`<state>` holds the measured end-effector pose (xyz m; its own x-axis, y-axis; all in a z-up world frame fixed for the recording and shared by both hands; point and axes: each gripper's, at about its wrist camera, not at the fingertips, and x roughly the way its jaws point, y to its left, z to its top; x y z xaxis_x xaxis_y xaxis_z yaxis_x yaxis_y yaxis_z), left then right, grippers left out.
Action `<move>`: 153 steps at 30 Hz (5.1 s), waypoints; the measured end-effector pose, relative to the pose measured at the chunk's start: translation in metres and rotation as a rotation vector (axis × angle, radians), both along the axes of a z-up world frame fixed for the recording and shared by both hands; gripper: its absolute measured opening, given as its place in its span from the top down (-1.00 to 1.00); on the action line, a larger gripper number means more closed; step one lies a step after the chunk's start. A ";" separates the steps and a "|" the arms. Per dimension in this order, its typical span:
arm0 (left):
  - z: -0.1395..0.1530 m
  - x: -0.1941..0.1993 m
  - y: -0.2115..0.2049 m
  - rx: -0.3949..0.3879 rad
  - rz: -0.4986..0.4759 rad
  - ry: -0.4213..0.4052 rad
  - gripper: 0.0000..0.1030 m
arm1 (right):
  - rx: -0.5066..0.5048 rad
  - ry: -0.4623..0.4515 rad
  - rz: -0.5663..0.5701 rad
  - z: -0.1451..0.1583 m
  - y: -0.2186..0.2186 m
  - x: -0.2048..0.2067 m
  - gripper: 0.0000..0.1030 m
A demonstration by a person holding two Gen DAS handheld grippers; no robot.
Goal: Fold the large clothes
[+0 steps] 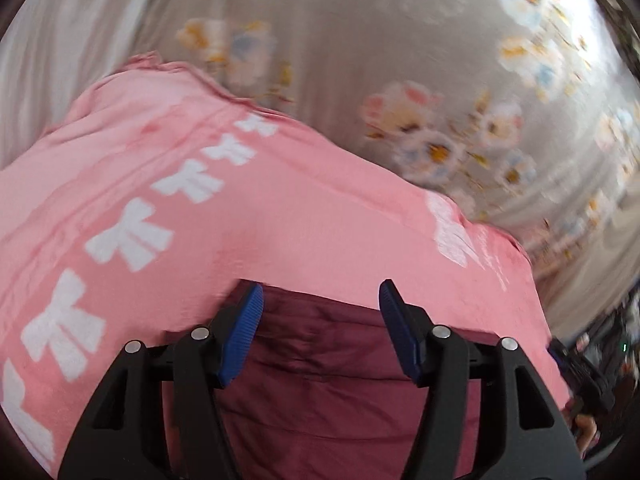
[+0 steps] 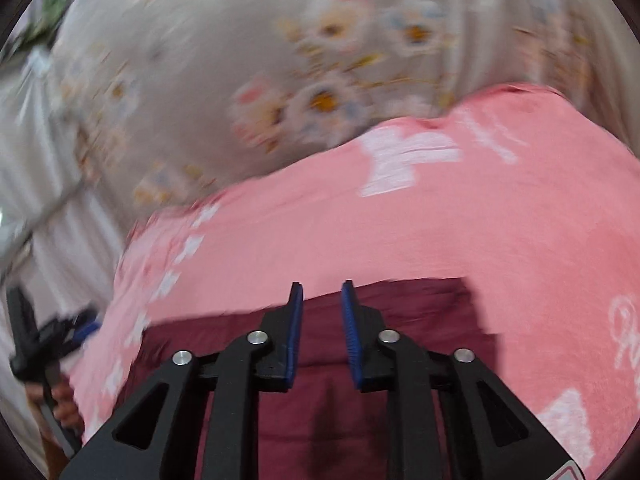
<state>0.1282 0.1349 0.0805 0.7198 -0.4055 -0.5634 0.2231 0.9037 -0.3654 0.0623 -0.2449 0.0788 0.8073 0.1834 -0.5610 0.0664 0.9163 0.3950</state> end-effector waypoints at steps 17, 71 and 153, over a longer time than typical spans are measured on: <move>-0.098 0.053 -0.114 0.218 -0.157 0.227 -0.06 | -0.094 0.312 0.226 -0.085 0.100 0.106 0.99; -0.112 -0.049 0.048 -0.144 -0.009 0.362 0.02 | 0.031 0.263 0.231 -0.101 0.133 0.009 1.00; 0.017 -0.098 -0.292 0.081 -0.481 0.093 -0.33 | 0.423 0.154 -0.200 0.006 -0.175 -0.045 -0.17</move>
<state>0.0297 -0.1572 0.0979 0.4067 -0.6317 -0.6599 0.5917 0.7325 -0.3366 0.0172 -0.4200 0.0849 0.7633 0.2710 -0.5865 0.3116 0.6409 0.7016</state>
